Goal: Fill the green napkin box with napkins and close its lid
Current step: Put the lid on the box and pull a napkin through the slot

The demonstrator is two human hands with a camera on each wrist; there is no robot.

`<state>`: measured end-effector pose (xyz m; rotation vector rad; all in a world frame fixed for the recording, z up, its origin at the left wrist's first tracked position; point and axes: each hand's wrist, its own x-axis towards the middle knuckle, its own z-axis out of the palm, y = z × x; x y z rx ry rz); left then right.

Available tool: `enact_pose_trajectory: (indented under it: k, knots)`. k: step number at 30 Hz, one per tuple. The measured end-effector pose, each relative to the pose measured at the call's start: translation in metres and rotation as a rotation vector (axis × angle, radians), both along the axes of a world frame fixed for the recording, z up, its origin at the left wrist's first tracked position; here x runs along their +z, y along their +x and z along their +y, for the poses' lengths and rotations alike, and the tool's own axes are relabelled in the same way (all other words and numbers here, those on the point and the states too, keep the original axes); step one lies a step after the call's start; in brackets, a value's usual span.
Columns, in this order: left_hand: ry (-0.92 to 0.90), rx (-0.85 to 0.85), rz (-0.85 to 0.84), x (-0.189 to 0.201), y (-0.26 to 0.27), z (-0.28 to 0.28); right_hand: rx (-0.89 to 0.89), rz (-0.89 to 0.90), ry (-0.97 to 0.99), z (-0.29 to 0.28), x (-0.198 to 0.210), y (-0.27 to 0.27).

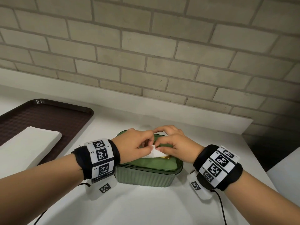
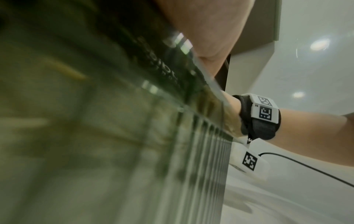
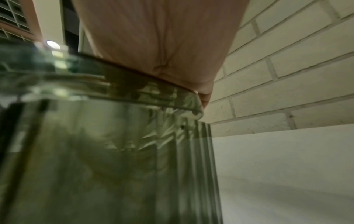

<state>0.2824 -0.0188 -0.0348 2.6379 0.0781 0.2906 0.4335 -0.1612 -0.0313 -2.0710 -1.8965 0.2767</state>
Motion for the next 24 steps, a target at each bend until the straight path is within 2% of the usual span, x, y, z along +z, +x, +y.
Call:
enact_pose_trajectory:
  k: [10, 13, 17, 21, 24]
  knots:
    - [-0.201, -0.033, -0.009, -0.004, -0.002, 0.008, 0.028, 0.013, 0.123, 0.001, -0.01, 0.0]
    - [-0.152, -0.041, 0.021, -0.004, -0.002, 0.009, 0.028, -0.05, 0.27, 0.001, -0.006, -0.001]
    - [-0.008, -0.027, 0.067, -0.005, -0.001, 0.008, 0.079, -0.232, 0.418, 0.0, 0.0, -0.009]
    - [0.163, -0.073, 0.06, -0.001, 0.001, 0.006, 0.13, -0.283, 0.432, -0.005, -0.004, -0.01]
    - [0.192, -0.064, 0.077, -0.001, 0.003, 0.002, 0.147, -0.306, 0.41, -0.009, -0.008, -0.01]
